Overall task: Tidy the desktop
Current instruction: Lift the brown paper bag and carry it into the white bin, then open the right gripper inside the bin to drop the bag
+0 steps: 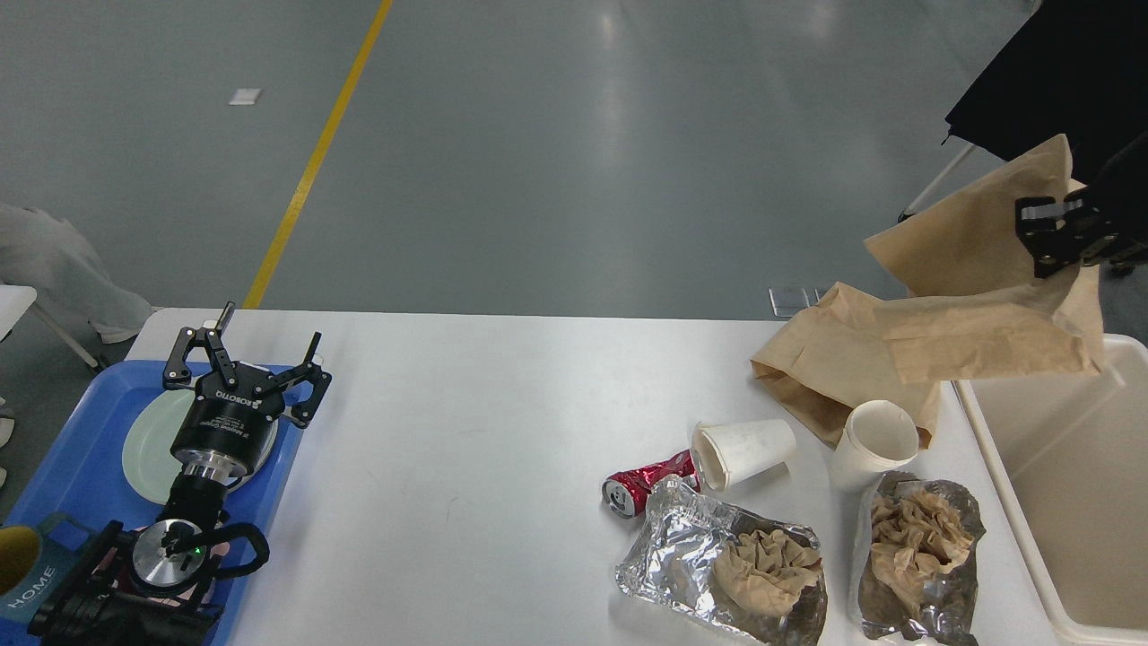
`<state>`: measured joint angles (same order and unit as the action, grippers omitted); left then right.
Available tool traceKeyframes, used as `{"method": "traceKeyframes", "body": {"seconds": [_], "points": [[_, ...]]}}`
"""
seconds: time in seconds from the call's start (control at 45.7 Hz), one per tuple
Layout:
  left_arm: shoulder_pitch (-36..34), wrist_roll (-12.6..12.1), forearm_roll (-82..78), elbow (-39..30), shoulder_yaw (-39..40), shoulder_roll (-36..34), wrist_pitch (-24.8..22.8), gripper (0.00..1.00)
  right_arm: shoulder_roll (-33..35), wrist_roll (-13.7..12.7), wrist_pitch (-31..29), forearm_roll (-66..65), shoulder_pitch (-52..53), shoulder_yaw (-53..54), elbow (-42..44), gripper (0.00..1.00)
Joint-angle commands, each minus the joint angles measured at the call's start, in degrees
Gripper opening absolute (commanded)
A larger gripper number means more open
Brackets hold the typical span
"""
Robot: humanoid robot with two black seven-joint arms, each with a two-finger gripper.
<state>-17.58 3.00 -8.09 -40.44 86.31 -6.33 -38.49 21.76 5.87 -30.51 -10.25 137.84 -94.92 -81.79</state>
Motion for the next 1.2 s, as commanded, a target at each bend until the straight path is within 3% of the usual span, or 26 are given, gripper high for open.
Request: {"method": "traceKeyframes", "body": {"seconds": [0.0, 0.088, 0.263, 0.394, 0.481, 0.722, 0.919, 1.051, 1.182], "points": [[0.0, 0.08, 0.0, 0.01, 0.0, 0.0, 0.09, 0.97, 7.4, -0.16, 0.28, -3.98, -3.88, -1.58, 5.49, 0.0], [0.0, 0.08, 0.0, 0.01, 0.0, 0.0, 0.09, 0.97, 13.82, -0.77, 0.19, -7.32, -10.73, -0.45, 13.74, 0.0], [0.0, 0.08, 0.0, 0.01, 0.0, 0.0, 0.09, 0.97, 20.24, -0.86, 0.37, -8.21, -29.97, 8.5, 29.39, 0.0], [0.0, 0.08, 0.0, 0.01, 0.0, 0.0, 0.09, 0.97, 22.53, -1.12, 2.12, -7.59, -47.81, 18.96, 43.19, 0.0], [0.0, 0.08, 0.0, 0.01, 0.0, 0.0, 0.09, 0.97, 22.1, -1.3, 6.68, -7.24, -61.6, 26.43, 51.54, 0.0], [0.0, 0.08, 0.0, 0.01, 0.0, 0.0, 0.09, 0.97, 13.84, -2.35, 23.3, -6.89, -88.87, 39.19, 64.38, 0.0], [0.0, 0.08, 0.0, 0.01, 0.0, 0.0, 0.09, 0.97, 4.61, -2.44, 25.59, -3.64, -103.73, 46.22, 77.3, 0.0], [0.0, 0.08, 0.0, 0.01, 0.0, 0.0, 0.09, 0.97, 1.88, -2.44, 26.2, -3.64, -106.72, 46.75, 79.07, 0.0], [0.0, 0.08, 0.0, 0.01, 0.0, 0.0, 0.09, 0.97, 1.44, -4.37, 29.02, -3.55, -107.87, 46.93, 79.07, 0.0]]}}
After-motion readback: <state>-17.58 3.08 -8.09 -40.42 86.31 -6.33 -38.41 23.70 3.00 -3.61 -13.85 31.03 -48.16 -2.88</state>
